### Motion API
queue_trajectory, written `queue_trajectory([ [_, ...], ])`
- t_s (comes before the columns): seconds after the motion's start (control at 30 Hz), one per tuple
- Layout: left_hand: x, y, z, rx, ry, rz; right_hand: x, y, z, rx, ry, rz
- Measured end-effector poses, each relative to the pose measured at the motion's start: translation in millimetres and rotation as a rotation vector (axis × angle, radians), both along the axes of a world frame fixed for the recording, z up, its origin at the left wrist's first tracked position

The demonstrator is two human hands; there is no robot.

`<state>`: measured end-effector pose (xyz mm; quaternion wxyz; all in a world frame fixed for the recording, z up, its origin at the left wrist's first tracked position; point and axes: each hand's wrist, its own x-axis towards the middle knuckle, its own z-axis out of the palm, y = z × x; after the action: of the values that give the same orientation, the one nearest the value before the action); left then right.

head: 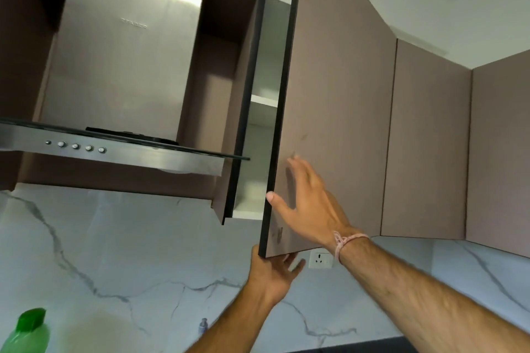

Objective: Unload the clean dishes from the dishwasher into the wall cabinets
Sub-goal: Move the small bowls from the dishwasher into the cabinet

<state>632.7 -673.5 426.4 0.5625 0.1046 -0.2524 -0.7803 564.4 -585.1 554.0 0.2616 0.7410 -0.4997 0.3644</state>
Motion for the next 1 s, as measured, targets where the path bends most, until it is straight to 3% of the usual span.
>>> queue_trajectory([
  [0.2, -44, 54, -2, -0.155, 0.223, -0.349, -23, 42, 6, -0.166, -0.068, -0.021],
  [0.5, -104, 112, 5, -0.096, 0.308, -0.439, -79, 91, -9, -0.243, -0.090, -0.117],
  [0.77, -178, 144, 12, -0.058, 0.158, -0.487, -155, 146, -19, -0.242, -0.275, -0.132],
  [1.0, -254, 172, 12, -0.052, 0.152, -0.474, -232, 181, -24, -0.186, -0.472, -0.195],
])
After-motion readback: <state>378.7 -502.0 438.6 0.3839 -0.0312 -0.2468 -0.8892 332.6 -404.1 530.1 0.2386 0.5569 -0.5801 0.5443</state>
